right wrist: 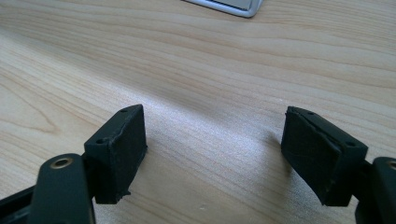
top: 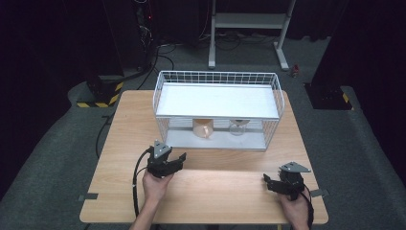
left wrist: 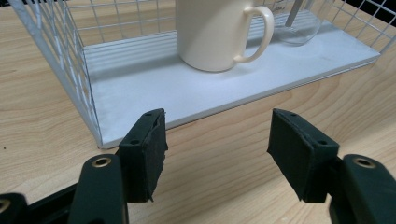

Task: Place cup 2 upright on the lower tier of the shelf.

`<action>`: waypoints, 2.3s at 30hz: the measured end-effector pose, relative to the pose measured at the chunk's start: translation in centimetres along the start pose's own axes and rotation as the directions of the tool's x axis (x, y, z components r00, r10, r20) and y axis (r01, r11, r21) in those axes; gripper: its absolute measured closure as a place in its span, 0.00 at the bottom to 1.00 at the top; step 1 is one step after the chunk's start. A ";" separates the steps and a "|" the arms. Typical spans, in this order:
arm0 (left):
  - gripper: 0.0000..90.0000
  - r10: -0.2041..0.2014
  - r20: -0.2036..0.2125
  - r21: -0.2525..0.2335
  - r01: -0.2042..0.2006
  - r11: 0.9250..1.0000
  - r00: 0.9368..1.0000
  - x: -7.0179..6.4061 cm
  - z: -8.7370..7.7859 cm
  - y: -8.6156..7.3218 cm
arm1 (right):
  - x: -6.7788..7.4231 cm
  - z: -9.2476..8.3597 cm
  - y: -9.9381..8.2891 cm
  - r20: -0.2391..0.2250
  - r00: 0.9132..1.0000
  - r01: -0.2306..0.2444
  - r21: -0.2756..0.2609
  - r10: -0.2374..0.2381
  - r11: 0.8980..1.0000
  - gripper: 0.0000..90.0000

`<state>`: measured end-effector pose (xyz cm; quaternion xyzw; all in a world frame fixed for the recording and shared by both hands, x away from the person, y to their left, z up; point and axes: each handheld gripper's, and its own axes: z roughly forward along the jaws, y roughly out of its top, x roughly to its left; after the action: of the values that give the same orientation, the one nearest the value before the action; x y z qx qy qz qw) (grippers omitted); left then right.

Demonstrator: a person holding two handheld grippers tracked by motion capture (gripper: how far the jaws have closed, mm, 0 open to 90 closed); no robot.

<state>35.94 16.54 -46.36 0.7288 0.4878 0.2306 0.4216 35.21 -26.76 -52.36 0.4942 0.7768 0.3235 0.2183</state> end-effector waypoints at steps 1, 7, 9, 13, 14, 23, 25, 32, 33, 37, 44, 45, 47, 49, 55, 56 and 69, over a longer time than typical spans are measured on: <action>0.41 -0.004 0.000 -0.003 0.004 1.000 1.000 0.0 -0.1 0.0 | 0.0 0.0 0.0 0.000 1.000 0.000 0.000 0.000 1.000 0.25; 0.41 -0.016 0.005 -0.005 0.016 1.000 1.000 0.2 -0.6 -0.5 | 0.0 0.0 0.0 0.000 1.000 0.000 0.000 0.000 1.000 0.25; 0.41 -0.020 0.004 -0.007 0.020 1.000 1.000 0.2 -0.8 -0.7 | 0.0 0.0 0.0 0.000 1.000 0.000 0.000 0.000 1.000 0.24; 0.41 -0.024 0.002 -0.010 0.024 1.000 1.000 0.2 -1.1 -1.0 | 0.0 0.0 0.0 0.000 1.000 0.000 0.000 0.000 1.000 0.25; 0.41 -0.018 -0.001 -0.008 0.018 1.000 1.000 0.3 -1.2 -1.1 | 0.0 0.0 0.0 0.000 1.000 0.000 0.000 0.000 1.000 0.25; 0.40 -0.029 -0.006 0.003 0.029 1.000 1.000 0.3 -1.6 -2.0 | 0.0 0.0 0.0 0.000 1.000 0.000 0.000 0.000 1.000 0.24; 0.40 -0.019 -0.014 0.008 0.019 1.000 1.000 0.3 -1.6 -2.2 | 0.0 0.0 0.0 0.000 1.000 0.000 0.000 0.000 1.000 0.25; 0.39 -0.023 -0.023 0.026 0.024 0.999 0.999 0.4 -1.7 -3.1 | 0.0 0.0 0.0 0.000 1.000 0.000 0.000 0.000 1.000 0.25; 0.39 -0.024 -0.028 0.033 0.025 0.999 0.999 0.5 -1.7 -3.4 | 0.0 0.0 0.0 0.000 1.000 0.001 0.000 -0.001 1.000 0.25; 0.39 -0.034 -0.036 0.034 0.035 0.999 0.999 0.6 -1.6 -3.9 | 0.0 0.0 0.0 0.000 1.000 0.000 0.000 0.000 1.000 0.24; 0.39 -0.019 -0.058 0.043 0.021 0.999 0.998 0.5 -1.8 -4.6 | 0.0 0.0 0.0 0.000 1.000 0.001 0.000 -0.001 1.000 0.25; 0.39 -0.016 -0.063 0.045 0.019 0.999 0.998 0.5 -1.8 -4.6 | 0.0 0.0 0.0 0.000 1.000 0.000 0.000 0.000 1.000 0.25; 0.39 -0.016 -0.068 0.048 0.019 0.999 0.998 0.5 -1.7 -4.8 | 0.0 0.0 0.0 0.000 1.000 0.000 0.000 0.000 1.000 0.25; 0.39 -0.016 -0.072 0.053 0.020 0.998 0.997 0.6 -1.7 -5.0 | 0.0 0.0 0.0 0.000 1.000 0.000 0.000 0.000 1.000 0.24; 0.39 -0.009 -0.094 0.070 0.016 0.997 0.996 0.7 -1.3 -5.7 | 0.0 0.0 0.0 0.000 1.000 0.001 0.000 -0.001 1.000 0.25; 0.39 -0.003 -0.096 0.072 0.010 0.997 0.995 0.8 -1.3 -5.8 | 0.0 0.0 0.0 0.000 1.000 0.000 0.000 0.000 1.000 0.25; 0.39 -0.005 -0.124 0.107 0.018 0.994 0.992 1.3 -0.4 -7.0 | 0.0 0.0 0.0 0.000 1.000 0.000 0.000 0.000 1.000 0.24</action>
<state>32.58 19.10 -52.17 0.7321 0.5289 0.2462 0.3517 35.21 -26.76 -52.36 0.4942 0.7769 0.3234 0.2183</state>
